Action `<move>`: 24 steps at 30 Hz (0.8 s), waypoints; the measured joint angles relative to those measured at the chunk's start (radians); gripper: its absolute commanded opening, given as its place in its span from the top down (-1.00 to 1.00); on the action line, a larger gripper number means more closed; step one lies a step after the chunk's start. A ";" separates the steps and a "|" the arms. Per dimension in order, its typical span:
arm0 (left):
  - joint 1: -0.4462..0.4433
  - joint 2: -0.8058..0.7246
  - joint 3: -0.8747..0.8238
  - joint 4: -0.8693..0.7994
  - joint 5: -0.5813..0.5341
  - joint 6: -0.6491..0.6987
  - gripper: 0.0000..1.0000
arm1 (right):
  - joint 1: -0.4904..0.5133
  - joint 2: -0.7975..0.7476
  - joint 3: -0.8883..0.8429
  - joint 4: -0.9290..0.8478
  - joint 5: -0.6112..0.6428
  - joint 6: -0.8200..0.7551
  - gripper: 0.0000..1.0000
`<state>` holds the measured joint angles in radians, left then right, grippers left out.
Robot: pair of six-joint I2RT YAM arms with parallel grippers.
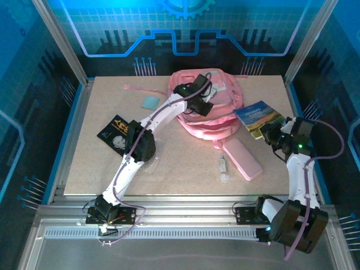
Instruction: Pack the student bag
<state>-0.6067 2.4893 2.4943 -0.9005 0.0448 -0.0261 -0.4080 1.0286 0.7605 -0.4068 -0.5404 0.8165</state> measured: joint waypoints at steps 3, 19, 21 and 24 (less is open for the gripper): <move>0.026 -0.026 0.020 0.009 0.070 -0.082 1.00 | -0.023 -0.007 0.031 -0.039 0.008 -0.037 1.00; 0.131 -0.065 0.029 0.127 0.290 -0.406 1.00 | 0.047 -0.054 -0.026 0.016 -0.021 0.006 1.00; 0.131 -0.065 0.029 0.135 0.299 -0.428 1.00 | 0.129 -0.034 -0.080 0.104 -0.017 0.063 1.00; 0.127 -0.065 0.029 0.143 0.309 -0.451 1.00 | 0.273 0.070 -0.120 0.230 0.011 0.138 1.00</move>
<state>-0.4801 2.4241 2.5237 -0.7574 0.3538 -0.4767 -0.1352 1.0988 0.6407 -0.1772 -0.5289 0.9546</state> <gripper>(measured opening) 0.042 0.114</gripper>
